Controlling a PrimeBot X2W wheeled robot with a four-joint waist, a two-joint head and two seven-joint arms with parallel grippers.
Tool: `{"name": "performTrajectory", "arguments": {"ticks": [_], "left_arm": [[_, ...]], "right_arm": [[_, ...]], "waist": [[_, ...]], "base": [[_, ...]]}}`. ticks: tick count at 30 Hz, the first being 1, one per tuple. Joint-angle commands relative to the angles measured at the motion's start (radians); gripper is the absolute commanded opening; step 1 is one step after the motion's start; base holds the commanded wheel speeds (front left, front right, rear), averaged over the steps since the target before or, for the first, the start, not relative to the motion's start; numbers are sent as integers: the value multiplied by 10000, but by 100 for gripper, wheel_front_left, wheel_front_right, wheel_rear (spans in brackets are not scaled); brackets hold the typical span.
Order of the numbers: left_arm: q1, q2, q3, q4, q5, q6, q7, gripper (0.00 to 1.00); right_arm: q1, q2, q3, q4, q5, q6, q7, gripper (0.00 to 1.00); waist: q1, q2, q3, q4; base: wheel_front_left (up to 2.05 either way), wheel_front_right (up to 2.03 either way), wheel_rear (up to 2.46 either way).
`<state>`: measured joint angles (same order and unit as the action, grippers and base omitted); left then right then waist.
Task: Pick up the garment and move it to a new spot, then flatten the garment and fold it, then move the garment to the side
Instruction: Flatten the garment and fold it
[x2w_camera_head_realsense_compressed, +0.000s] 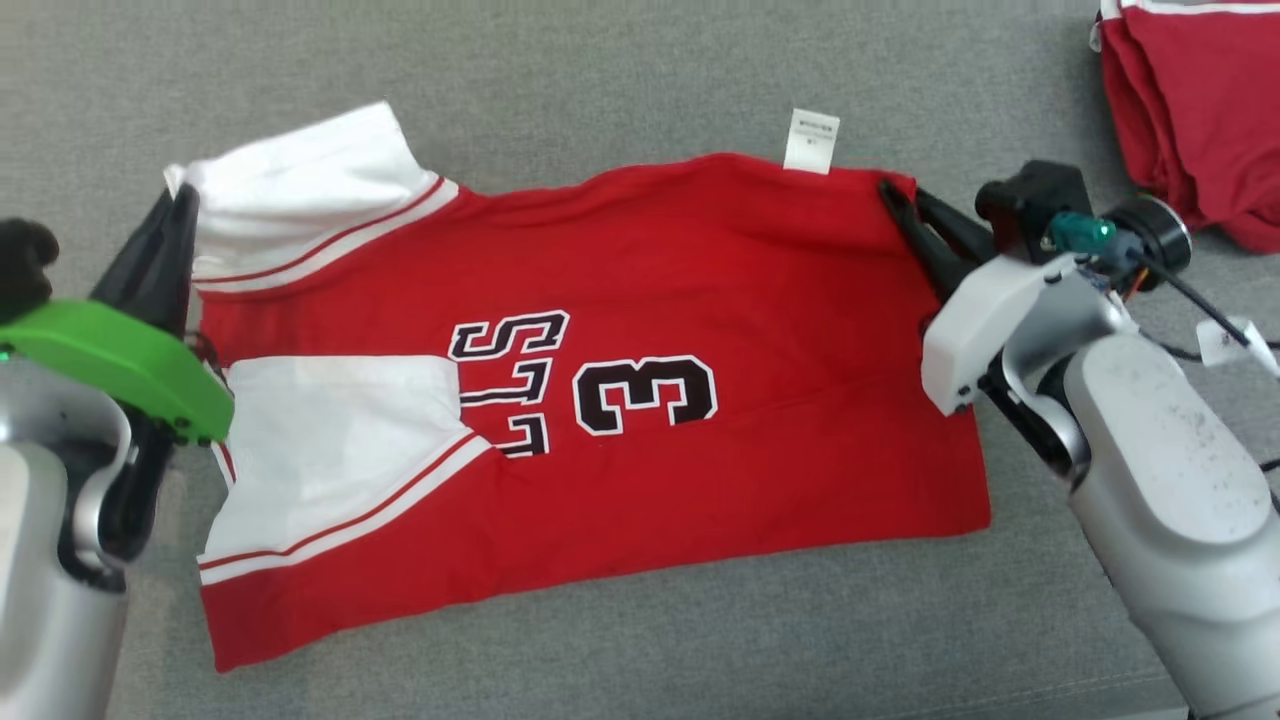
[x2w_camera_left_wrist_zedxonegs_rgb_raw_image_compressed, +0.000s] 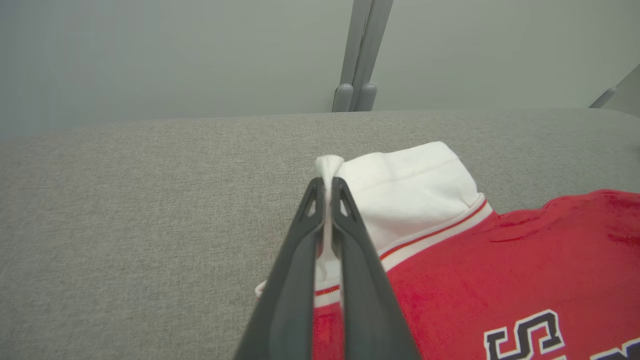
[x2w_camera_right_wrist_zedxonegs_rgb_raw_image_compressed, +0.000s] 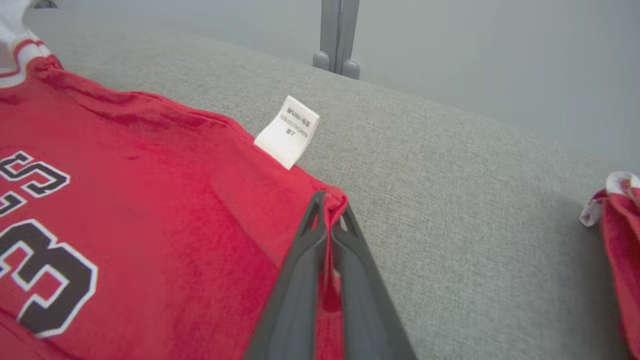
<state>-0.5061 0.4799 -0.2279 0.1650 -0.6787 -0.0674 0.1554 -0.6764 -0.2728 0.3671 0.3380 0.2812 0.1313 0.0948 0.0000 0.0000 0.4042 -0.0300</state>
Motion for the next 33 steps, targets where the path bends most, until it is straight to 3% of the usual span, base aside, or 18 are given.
{"name": "performTrajectory", "arguments": {"ticks": [1,9,17,18,20,21,22,23,33], "left_arm": [[534,12,114,-232,-74,131,-178,0],[2889,-299,270,-1428,-399,657,-721,0],[4163,-805,83,-1403,-725,850,-956,0],[4228,-867,88,-1339,-771,842,-1006,0],[4345,-976,121,-1148,-858,859,-1127,0],[4488,-1115,130,-994,-977,841,-1239,35],[4569,-1164,158,-932,-1022,845,-1297,82],[4646,-1192,170,-878,-1071,829,-1350,100],[5087,-1400,422,-965,-755,771,-2717,100]], "right_arm": [[441,-122,-138,-265,-10,-13,-143,0],[2791,8,-923,-1811,-175,-13,-175,0],[4115,309,-1489,-2595,-493,-13,69,0],[4196,342,-1536,-2613,-534,-13,68,5],[4350,465,-1641,-2628,-634,-13,-1,39],[4515,574,-1794,-2664,-766,-13,-130,100],[4638,617,-1882,-2672,-850,-13,-205,100],[4736,669,-1962,-2683,-915,-13,-241,100],[5812,1395,-3371,-3116,-1316,-13,-571,100]], "waist": [[0,0,-520,198],[0,0,-1191,475],[0,0,-1357,510],[0,0,-1365,507],[0,0,-1384,490],[0,0,-1411,463],[0,0,-1430,452],[0,0,-1444,445],[0,0,-1649,441]], "base": [[0,0,0],[0,0,0],[0,0,0],[0,0,0],[0,0,0],[0,0,0],[0,0,0],[0,0,0],[0,0,0]]}}
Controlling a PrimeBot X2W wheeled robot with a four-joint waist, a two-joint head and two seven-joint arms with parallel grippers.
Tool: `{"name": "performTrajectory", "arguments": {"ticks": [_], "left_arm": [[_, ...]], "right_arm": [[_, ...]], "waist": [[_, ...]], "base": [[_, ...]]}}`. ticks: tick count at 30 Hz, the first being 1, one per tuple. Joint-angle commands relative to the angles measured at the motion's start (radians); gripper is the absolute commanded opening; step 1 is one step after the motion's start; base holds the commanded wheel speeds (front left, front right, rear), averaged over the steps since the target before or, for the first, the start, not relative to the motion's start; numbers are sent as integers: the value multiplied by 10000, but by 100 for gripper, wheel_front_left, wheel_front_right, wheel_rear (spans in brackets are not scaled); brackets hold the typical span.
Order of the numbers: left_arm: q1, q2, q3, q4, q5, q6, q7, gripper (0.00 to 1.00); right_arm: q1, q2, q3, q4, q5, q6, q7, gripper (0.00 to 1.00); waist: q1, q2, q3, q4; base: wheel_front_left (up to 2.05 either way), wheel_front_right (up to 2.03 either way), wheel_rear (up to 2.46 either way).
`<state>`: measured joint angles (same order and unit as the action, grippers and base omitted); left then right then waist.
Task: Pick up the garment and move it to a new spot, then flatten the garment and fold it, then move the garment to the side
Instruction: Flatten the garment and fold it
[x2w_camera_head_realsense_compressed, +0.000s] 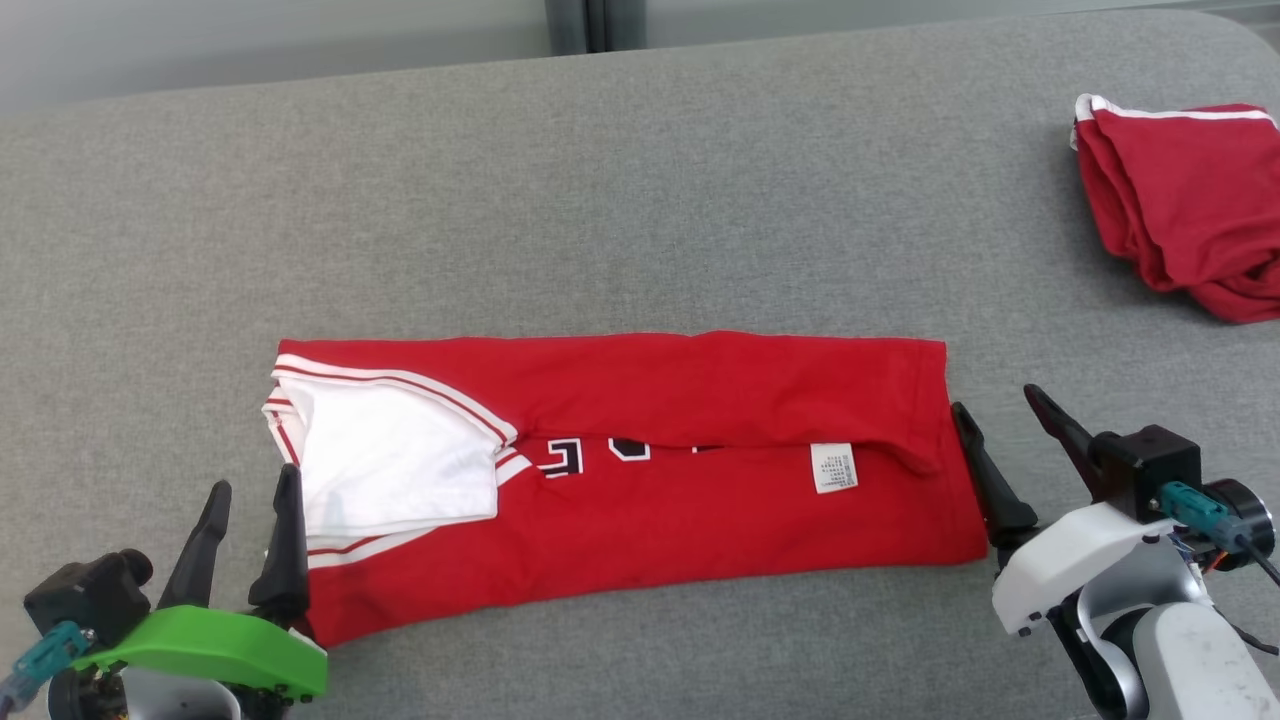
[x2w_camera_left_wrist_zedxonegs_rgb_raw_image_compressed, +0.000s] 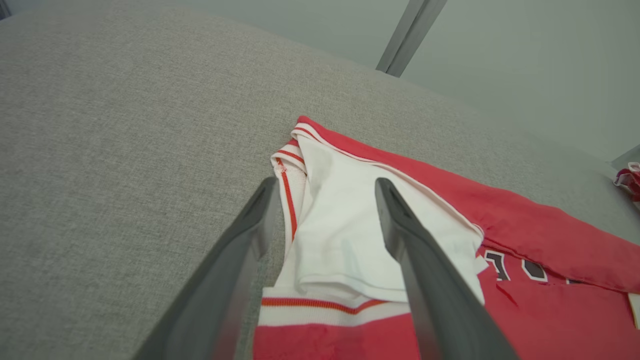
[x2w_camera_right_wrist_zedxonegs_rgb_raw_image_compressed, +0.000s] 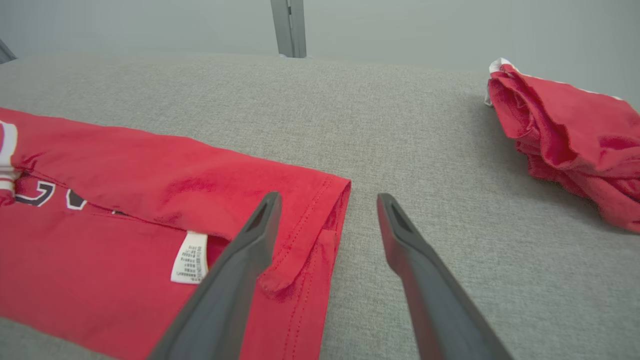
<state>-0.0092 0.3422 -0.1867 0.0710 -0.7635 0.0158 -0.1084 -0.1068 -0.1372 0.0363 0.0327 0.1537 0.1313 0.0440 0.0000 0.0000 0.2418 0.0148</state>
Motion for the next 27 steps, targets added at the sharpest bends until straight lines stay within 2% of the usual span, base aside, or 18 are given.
{"name": "performTrajectory", "arguments": {"ticks": [1,9,16,27], "left_arm": [[102,-57,-22,-25,146,-44,-184,100],[-342,-518,-429,369,743,16,-964,100],[-710,-965,-663,885,960,-36,-1251,100],[-893,-1180,-719,1302,1117,-137,-1423,100]], "right_arm": [[150,108,-186,-93,-77,-13,-101,100],[-51,708,-769,388,-420,-13,-264,100],[-432,850,-615,1839,-393,-13,-569,100],[-858,842,-314,4001,-509,-14,-606,100]], "waist": [[0,0,-45,-11],[0,0,-220,70],[0,0,-270,309],[0,0,-246,477]], "base": [[0,0,0],[0,0,0],[0,0,0],[0,0,0]]}}
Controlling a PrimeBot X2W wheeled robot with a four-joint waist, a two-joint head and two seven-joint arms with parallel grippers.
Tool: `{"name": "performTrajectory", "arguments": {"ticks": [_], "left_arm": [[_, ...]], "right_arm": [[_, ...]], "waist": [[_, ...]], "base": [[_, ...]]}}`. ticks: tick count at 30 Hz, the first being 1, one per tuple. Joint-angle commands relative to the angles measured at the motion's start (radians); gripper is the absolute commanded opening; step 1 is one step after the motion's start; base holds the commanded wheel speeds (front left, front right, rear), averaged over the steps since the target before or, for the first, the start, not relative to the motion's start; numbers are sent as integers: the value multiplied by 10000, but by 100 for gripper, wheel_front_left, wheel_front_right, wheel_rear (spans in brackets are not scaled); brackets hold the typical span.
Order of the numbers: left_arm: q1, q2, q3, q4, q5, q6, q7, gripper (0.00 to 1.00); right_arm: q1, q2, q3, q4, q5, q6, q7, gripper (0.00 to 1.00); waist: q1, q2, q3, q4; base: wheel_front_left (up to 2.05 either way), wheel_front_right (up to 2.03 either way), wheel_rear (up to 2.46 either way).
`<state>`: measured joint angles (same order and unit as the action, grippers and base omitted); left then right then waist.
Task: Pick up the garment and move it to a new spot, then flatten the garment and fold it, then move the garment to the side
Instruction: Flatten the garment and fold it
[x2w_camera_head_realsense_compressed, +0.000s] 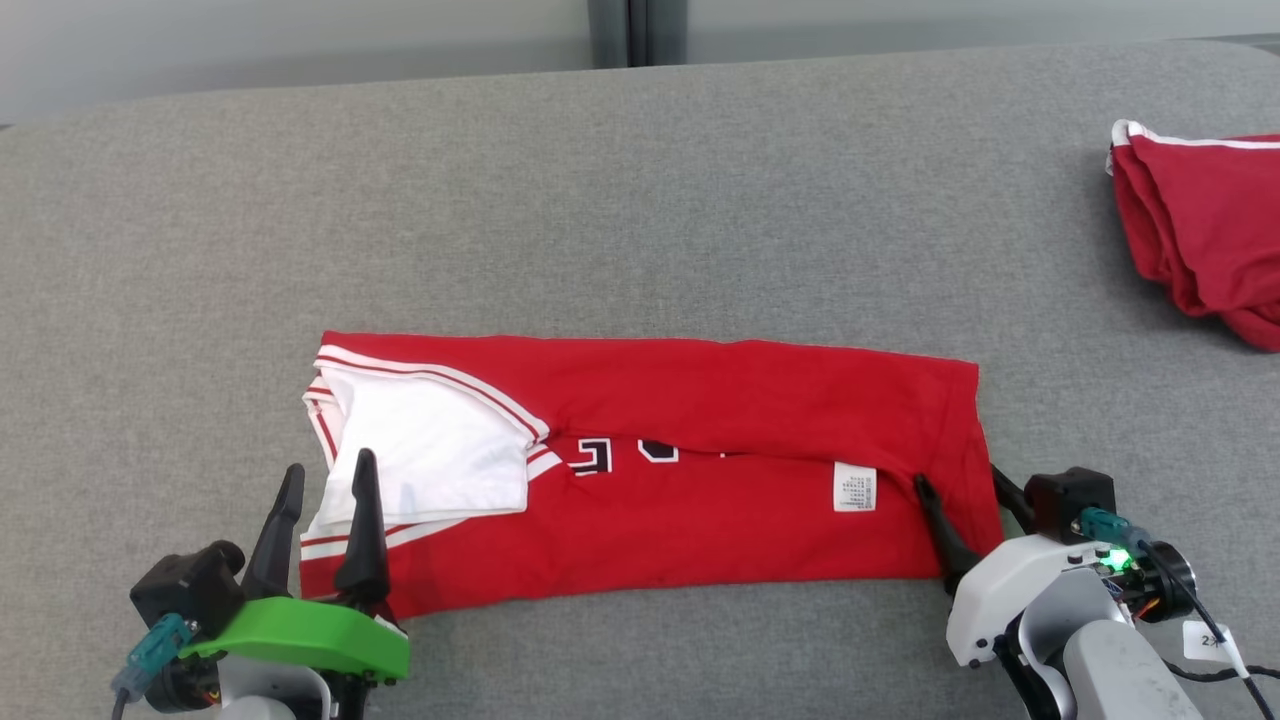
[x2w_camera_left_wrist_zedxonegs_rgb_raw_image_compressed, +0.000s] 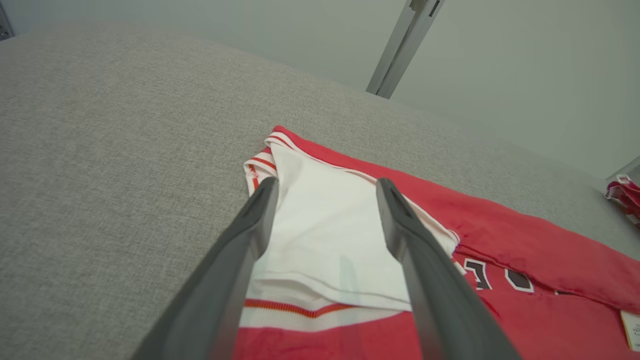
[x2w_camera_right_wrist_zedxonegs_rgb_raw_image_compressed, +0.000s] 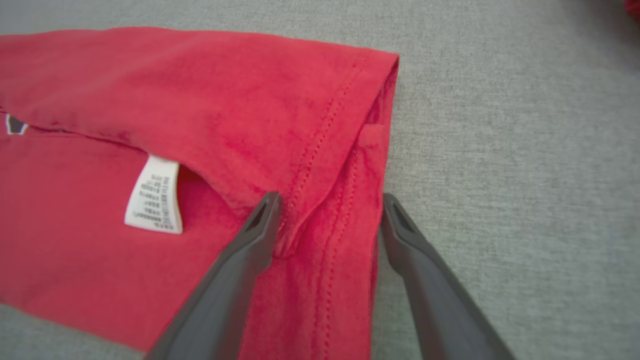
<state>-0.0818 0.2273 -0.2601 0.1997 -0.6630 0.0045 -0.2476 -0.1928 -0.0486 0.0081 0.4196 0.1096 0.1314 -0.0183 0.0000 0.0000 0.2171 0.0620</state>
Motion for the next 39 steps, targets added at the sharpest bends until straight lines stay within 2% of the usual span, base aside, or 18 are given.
{"name": "performTrajectory", "arguments": {"ticks": [1,3,4,5,6,7,8,17,26,30,34,39], "left_arm": [[-173,-43,9,45,128,-40,-47,100],[-193,-55,-4,84,152,-49,-67,100],[-203,-57,-13,101,182,-57,-82,100],[-212,-69,-21,119,205,-60,-92,100],[-226,-77,-37,126,232,-73,-87,100],[-230,-89,-49,143,259,-89,-100,100],[-222,-86,-71,161,277,-111,-100,100],[-203,-128,-219,238,484,-176,-137,100],[-254,-31,-297,199,582,-116,-119,100],[-337,13,-319,168,624,-95,-125,100],[-356,24,-344,156,747,-72,-144,100],[-418,16,-260,162,906,-44,-172,100]], "right_arm": [[-65,-43,-8,317,-49,-16,-18,100],[-169,-40,110,627,85,-16,-16,100],[-211,-40,165,740,117,-16,-49,79],[-263,-33,238,863,178,-15,-63,44],[-307,-27,284,949,219,-15,-86,28],[-344,-25,336,1042,249,-15,-127,4],[-386,-24,364,1086,293,-15,-164,0],[-867,-65,-280,819,82,-19,-391,0],[-394,-69,-2140,-650,-995,-19,584,0],[-183,-58,-2587,-1296,-957,-19,946,0],[-123,-45,-2498,-1803,-622,-18,1160,0],[-51,-37,-1616,-2171,400,-16,1326,0]], "waist": [[0,0,-1,12],[0,0,-12,20],[0,0,-19,21],[0,0,-28,21],[0,0,-34,18],[0,0,-50,10],[0,0,-67,-1],[0,0,-396,-472],[0,0,-516,-917],[0,0,-512,-961],[0,0,-536,-889],[0,0,-671,-581]], "base": [[0,0,0],[0,0,0],[0,0,0],[0,0,0],[0,0,0],[0,0,0],[0,0,0],[0,0,0],[0,0,0],[0,0,0],[0,0,0],[0,0,0]]}}
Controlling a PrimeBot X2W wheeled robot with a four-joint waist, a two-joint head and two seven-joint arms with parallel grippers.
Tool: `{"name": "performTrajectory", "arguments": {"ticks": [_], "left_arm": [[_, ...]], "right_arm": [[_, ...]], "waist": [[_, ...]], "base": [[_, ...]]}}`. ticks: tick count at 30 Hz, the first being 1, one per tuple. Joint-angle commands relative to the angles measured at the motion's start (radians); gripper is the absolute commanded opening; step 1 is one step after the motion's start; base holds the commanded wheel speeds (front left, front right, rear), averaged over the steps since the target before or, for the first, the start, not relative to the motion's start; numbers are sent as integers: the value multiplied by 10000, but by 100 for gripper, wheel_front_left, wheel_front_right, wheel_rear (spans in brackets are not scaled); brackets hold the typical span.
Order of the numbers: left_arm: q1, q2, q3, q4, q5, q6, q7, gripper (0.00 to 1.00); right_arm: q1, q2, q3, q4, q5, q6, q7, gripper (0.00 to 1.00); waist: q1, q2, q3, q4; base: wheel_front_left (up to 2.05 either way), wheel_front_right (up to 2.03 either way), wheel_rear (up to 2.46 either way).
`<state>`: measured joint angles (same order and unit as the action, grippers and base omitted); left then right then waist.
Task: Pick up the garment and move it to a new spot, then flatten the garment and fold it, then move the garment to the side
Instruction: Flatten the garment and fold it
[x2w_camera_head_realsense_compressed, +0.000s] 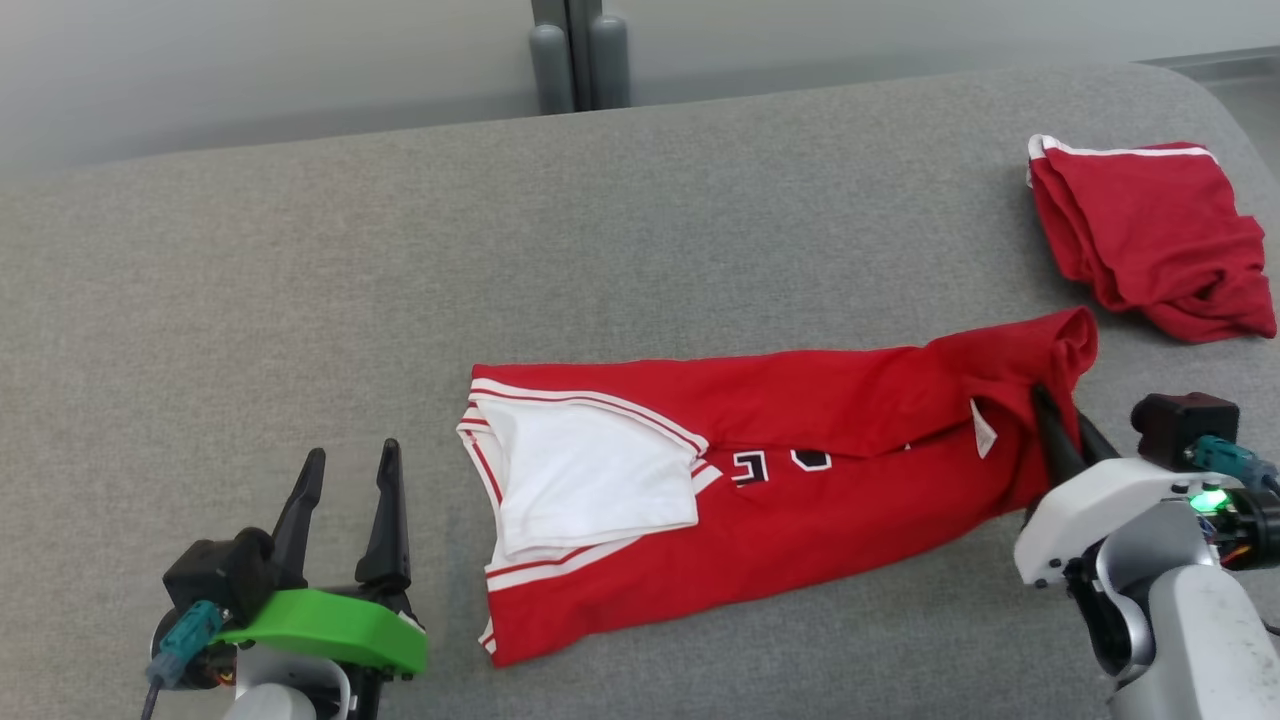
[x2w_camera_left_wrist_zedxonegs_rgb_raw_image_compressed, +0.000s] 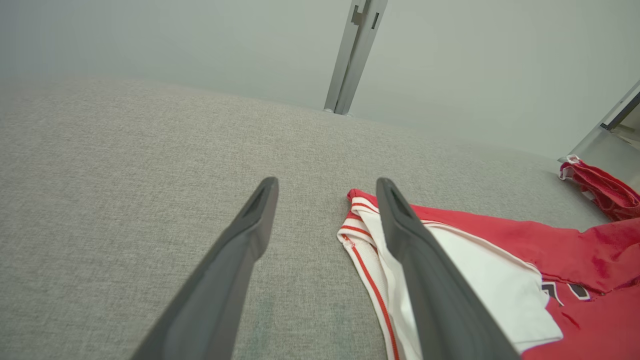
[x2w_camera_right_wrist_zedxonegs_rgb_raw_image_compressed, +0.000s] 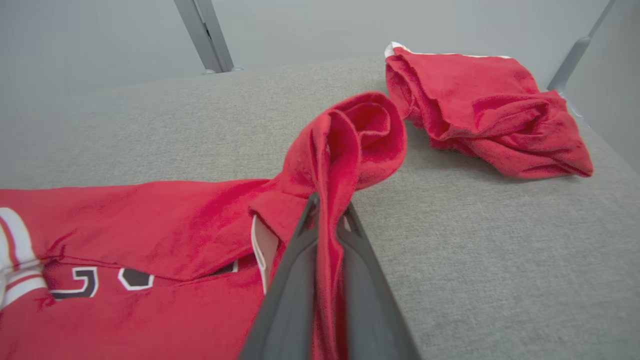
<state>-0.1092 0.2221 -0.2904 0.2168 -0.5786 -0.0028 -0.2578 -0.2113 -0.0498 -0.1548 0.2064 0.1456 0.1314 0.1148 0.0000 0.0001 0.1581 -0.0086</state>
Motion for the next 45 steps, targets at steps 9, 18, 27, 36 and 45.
{"name": "performTrajectory", "arguments": {"ticks": [9,18,27,36,45], "left_arm": [[128,-50,354,15,252,45,-71,100],[267,-353,593,-58,447,-151,-73,100],[145,-678,784,58,641,-360,-72,100],[-61,-954,948,249,817,-571,-74,100],[-192,-1179,1036,374,1110,-758,-75,100]], "right_arm": [[-142,-27,2542,-464,2299,-15,-118,0],[-971,-32,4759,207,3607,-15,-506,0],[-1790,-33,6250,1352,4427,-15,-565,0],[-2732,-28,7093,2794,4654,-15,-820,85],[-3222,-34,7287,2964,4703,-15,-1509,100]], "waist": [[0,-1,-387,1083],[0,-1,-423,2215],[0,-1,-256,2741],[0,-1,-80,2753],[0,-1,-30,2472]], "base": [[0,0,0],[0,0,0],[0,0,0],[0,0,0],[0,0,0]]}}
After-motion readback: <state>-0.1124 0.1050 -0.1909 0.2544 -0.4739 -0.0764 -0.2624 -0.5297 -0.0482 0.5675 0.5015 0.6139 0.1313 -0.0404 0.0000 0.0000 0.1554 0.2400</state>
